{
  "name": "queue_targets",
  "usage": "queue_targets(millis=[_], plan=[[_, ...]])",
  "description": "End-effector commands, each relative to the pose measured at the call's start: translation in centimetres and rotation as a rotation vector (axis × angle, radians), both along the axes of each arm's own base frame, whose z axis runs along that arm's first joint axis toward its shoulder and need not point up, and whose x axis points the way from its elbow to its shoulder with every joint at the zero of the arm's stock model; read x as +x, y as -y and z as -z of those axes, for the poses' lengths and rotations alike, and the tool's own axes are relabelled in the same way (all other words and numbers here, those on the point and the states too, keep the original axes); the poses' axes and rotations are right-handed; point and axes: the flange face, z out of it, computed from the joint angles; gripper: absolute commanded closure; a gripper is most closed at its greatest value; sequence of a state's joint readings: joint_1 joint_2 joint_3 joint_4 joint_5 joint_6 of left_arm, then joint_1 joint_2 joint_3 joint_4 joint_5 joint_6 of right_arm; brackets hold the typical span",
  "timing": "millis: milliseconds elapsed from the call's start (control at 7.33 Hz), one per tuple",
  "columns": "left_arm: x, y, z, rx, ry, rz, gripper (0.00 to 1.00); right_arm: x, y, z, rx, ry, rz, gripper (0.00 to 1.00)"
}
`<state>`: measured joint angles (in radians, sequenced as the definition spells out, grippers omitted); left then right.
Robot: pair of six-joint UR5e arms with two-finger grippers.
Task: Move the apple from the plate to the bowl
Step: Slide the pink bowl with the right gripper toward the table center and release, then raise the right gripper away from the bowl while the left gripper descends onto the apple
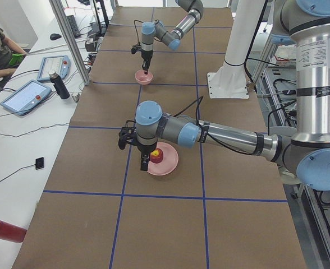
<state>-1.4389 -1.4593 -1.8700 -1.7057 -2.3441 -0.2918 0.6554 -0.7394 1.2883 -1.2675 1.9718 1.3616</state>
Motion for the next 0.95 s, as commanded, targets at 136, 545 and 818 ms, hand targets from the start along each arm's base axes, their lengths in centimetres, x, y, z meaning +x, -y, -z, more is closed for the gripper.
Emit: queue_targets(millis=[136, 545, 818], plan=[[0.0, 0.1, 0.1, 0.000, -0.003, 0.003, 0.02, 0.1, -0.3, 0.2, 0.000, 0.006, -0.002, 0.00], [5.9, 0.7, 1.7, -0.118, -0.017, 0.056, 0.02, 11.2, 1.2, -0.1, -0.047, 0.106, 0.007, 0.00], [12.4, -0.9, 1.2, -0.076, 0.022, 0.048, 0.02, 27.1, 0.6, -8.1, -0.028, 0.120, 0.033, 0.00]])
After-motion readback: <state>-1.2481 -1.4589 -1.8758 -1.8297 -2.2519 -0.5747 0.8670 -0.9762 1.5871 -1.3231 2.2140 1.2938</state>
